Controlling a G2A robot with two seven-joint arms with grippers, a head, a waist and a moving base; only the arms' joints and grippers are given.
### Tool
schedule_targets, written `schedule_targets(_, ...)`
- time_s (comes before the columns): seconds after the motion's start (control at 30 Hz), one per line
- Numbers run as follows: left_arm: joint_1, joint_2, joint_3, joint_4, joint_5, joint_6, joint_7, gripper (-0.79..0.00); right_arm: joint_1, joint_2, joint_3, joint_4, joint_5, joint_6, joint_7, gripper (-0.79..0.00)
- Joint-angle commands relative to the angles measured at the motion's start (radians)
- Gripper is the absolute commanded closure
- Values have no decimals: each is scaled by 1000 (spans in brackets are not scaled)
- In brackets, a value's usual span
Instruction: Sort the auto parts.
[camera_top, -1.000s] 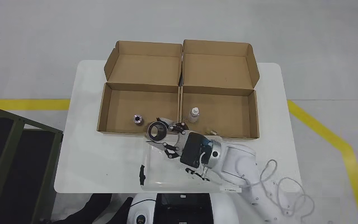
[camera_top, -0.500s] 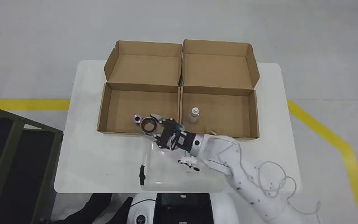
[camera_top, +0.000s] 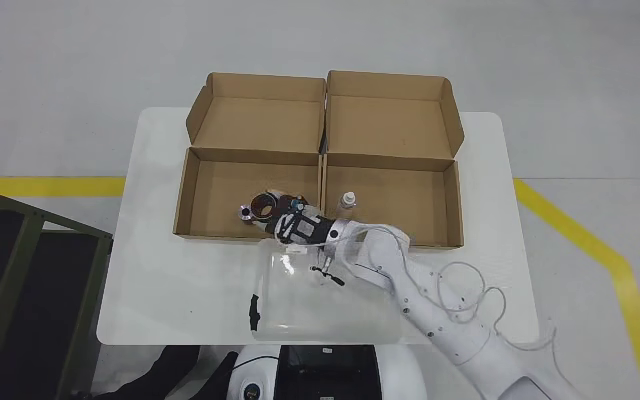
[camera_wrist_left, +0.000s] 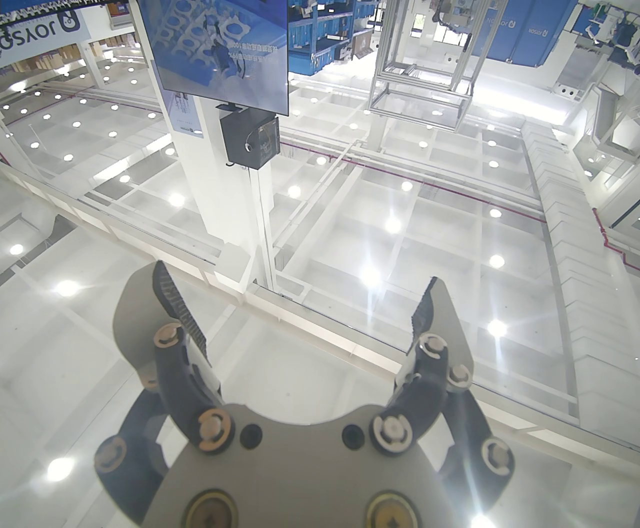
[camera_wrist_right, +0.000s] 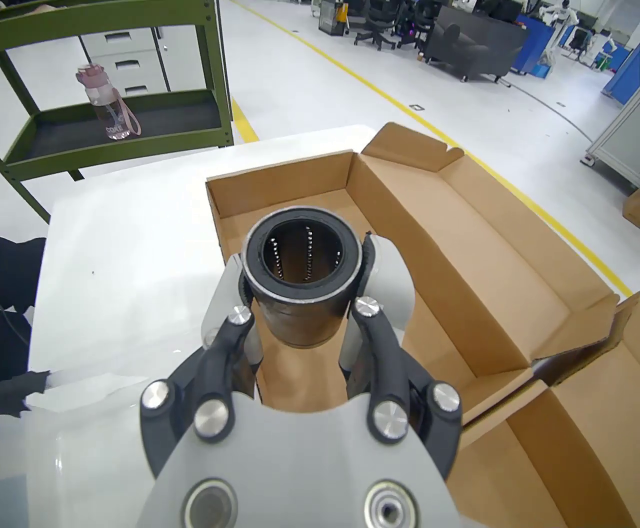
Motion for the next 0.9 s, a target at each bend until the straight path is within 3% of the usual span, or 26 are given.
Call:
schedule_targets(0.0, 0, 0, 0, 0, 0, 0, 0, -785, 13, -6, -6, 19, 8, 9, 21, 0)
schedule_targets(0.7, 0, 0, 0, 0, 0, 0, 0, -785, 129, -70, -62, 220, 59, 18, 156, 0)
schedule_targets(0.77, 0, 0, 0, 0, 0, 0, 0, -785, 136, -76, -66, 236, 64, 16, 163, -135)
schedule_targets(0.87, 0, 0, 0, 0, 0, 0, 0, -785, 146, -84, -72, 257, 68, 14, 175, -271)
